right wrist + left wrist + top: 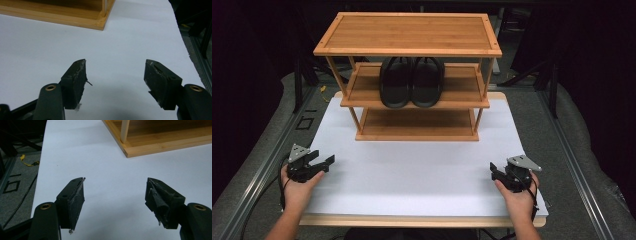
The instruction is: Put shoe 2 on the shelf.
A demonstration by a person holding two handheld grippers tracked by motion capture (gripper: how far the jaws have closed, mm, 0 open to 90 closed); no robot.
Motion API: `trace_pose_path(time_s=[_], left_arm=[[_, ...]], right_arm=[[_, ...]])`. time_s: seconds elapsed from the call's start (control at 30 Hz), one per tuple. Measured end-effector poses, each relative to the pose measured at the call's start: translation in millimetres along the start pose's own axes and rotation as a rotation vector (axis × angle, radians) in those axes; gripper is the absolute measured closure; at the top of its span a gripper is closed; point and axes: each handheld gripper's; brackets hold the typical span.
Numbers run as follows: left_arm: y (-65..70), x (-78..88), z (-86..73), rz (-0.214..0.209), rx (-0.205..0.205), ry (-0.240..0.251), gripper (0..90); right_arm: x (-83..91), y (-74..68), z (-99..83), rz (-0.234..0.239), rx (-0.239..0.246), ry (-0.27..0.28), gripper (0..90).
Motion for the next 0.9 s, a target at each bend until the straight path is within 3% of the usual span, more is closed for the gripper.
trace_pose_path(time_s=[0.33, 0.9], left_arm=[[0.7, -7.9, -2.5, -0.016, -0.014, -0.050, 31.7], [-2.2, -12.9, -3.6, -0.010, -0.001, -0.095, 30.9]], right_arm=[[-9.6, 9.9, -5.6, 0.005, -0.035, -0.055, 34.0], [-13.4, 9.4, -5.9, 0.003, -0.020, -0.071, 34.0]])
Point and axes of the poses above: each handheld gripper's, and its own axes: x roughly backward along the jaws, z roughly out of its top, y roughly to its right, and after that the axes turned 9 degrees about -y, right-handed
